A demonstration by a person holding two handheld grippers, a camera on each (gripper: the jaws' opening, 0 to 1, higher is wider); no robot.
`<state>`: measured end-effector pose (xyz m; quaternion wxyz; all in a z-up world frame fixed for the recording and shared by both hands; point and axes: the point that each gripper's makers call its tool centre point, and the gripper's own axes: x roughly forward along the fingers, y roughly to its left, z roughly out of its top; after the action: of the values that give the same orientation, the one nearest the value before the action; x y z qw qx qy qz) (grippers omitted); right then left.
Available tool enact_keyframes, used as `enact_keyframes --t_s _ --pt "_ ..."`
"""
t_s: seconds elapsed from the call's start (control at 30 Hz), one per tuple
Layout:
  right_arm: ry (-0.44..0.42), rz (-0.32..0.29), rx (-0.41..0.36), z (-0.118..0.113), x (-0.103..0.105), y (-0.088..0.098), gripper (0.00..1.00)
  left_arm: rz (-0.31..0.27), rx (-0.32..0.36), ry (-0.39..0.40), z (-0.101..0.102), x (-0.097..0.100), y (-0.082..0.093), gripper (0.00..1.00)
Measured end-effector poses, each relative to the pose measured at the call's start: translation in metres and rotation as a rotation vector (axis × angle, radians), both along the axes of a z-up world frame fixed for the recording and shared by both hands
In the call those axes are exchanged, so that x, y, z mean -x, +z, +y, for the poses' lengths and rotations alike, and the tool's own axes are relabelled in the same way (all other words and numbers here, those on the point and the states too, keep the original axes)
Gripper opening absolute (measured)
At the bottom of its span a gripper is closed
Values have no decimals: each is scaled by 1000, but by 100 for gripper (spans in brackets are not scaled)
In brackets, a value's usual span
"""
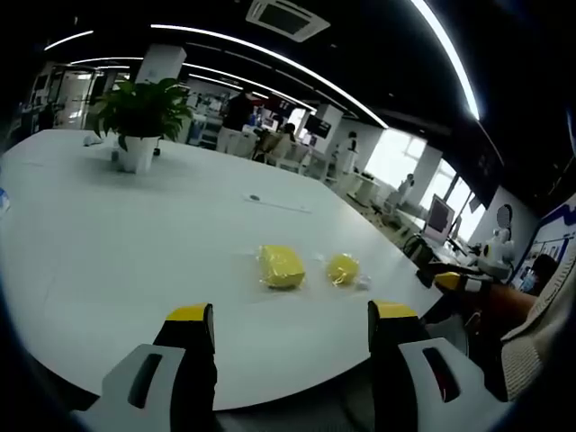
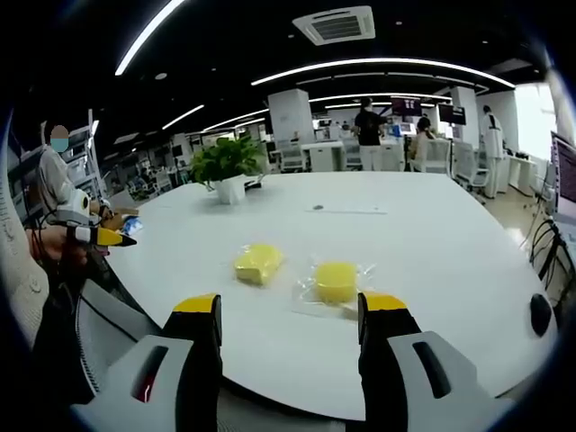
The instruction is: Compare the silicone blocks by pressing each to a similar depth, holding the contact briefly, and releasing to observe deformation and rebound differences across the visible hardness samples.
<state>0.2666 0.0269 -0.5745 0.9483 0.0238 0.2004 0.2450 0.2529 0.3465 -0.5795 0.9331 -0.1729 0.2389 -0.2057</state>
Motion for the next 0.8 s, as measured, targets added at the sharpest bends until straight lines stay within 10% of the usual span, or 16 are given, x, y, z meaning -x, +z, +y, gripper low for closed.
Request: enact_keyframes --t_s 0.53,0.8 --pt "-10 -4 -4 -12 -2 -4 57 0 0 -6 -7 2 9 69" --pt "-10 0 0 -18 -2 -8 57 -2 121 32 -9 -13 26 68"
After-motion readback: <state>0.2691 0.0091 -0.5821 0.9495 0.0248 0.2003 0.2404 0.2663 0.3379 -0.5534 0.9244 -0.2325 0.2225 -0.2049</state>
